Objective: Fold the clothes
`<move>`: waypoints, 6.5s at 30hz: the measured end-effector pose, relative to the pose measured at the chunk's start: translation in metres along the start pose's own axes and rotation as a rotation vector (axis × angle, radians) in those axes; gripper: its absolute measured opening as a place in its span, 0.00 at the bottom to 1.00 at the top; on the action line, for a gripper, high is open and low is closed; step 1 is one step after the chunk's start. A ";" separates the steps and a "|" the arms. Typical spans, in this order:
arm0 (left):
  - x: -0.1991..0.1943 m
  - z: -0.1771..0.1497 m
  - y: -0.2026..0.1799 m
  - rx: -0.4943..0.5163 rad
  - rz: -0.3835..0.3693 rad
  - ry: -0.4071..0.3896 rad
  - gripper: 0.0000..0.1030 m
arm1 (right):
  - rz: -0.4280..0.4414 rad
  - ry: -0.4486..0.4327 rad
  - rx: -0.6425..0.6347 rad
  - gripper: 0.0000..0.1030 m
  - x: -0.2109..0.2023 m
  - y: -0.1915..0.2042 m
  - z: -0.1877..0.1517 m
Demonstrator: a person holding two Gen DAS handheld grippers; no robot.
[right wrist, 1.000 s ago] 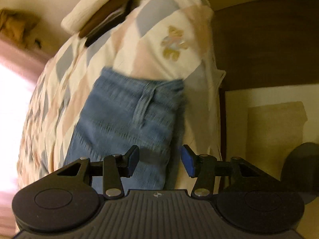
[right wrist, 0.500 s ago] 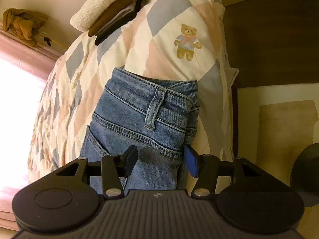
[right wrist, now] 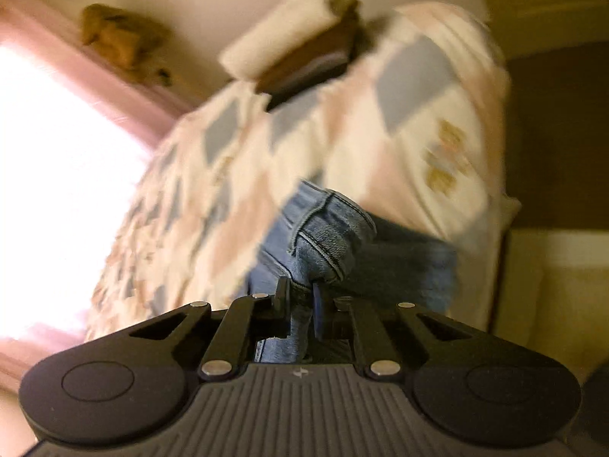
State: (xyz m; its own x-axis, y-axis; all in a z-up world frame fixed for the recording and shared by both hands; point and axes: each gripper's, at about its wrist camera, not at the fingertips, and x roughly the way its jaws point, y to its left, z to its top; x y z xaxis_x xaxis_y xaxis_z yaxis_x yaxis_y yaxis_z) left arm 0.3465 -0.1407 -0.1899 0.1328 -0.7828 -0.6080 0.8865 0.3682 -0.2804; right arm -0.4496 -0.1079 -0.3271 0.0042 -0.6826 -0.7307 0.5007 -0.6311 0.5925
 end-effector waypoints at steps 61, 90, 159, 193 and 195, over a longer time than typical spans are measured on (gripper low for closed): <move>0.079 -0.180 -0.245 0.432 -0.394 0.285 0.14 | -0.127 -0.210 -1.144 0.39 0.053 0.130 -0.069; 0.174 -0.206 -0.389 0.541 -0.513 0.233 0.08 | -0.116 -0.149 -0.930 0.39 0.049 0.074 -0.016; -0.140 -0.076 -0.053 0.574 -0.100 0.359 0.39 | -0.226 0.201 -1.056 0.88 -0.181 0.308 -0.402; -0.067 0.002 0.016 0.691 -0.144 0.402 0.42 | -0.356 0.153 -1.112 0.91 -0.133 0.385 -0.488; -0.053 0.009 0.024 0.723 -0.165 0.413 0.42 | -0.379 0.161 -1.098 0.91 -0.124 0.393 -0.500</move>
State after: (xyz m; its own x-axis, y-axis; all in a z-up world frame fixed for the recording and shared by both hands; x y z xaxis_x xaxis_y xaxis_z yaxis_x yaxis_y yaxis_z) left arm 0.3646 -0.0954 -0.1576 -0.0706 -0.5007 -0.8627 0.9644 -0.2554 0.0693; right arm 0.1791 -0.0869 -0.1730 -0.2359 -0.4152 -0.8786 0.9714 -0.0741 -0.2258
